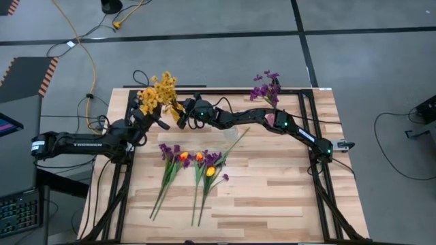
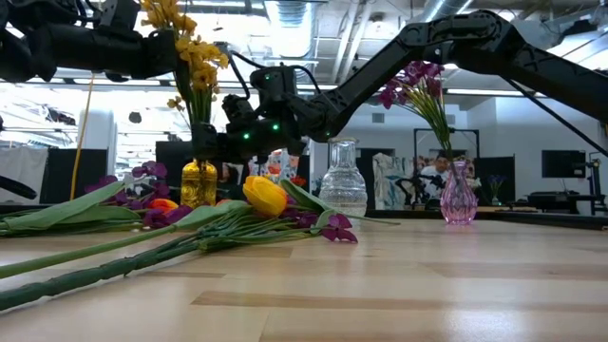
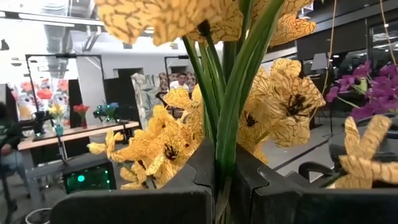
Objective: Sort flowers into vase by color
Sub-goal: Put the yellow flowers into the yellow vase
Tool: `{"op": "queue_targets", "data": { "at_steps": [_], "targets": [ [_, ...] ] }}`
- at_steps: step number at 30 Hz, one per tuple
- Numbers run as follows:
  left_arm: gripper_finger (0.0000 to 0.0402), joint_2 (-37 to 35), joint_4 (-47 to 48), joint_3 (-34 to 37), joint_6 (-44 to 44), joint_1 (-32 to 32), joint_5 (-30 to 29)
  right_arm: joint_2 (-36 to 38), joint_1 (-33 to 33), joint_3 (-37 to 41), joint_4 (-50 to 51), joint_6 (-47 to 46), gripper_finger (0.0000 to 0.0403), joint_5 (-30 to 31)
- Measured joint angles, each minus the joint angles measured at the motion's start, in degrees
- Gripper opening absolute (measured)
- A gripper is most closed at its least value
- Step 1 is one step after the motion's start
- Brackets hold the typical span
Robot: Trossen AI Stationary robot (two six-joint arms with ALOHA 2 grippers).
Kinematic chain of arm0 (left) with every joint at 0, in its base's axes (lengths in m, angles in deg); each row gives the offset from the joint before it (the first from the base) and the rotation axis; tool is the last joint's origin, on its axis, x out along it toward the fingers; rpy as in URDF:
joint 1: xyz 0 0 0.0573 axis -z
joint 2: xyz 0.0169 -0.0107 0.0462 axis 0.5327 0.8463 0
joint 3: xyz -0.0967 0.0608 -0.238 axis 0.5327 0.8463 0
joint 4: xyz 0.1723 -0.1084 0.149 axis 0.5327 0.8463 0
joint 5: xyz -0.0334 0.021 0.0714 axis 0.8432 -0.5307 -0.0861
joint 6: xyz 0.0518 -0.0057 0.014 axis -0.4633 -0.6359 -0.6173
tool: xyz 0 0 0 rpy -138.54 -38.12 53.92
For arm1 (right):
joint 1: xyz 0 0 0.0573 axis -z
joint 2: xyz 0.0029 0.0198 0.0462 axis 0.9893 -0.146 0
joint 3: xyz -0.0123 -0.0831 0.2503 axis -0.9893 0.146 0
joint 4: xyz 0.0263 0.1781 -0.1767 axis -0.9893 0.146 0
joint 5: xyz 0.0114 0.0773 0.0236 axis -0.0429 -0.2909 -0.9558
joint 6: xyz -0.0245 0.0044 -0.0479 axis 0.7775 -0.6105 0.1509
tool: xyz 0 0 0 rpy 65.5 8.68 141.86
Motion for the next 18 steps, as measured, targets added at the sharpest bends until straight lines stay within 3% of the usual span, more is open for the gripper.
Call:
{"op": "queue_targets", "data": {
  "at_steps": [18],
  "targets": [
    [0.0, 0.02, 1.9, 0.08, 9.99, 0.0, -3.37, 0.0, -0.02, 0.0, -0.02, 0.04, 0.0187, -0.04]
  ]
}}
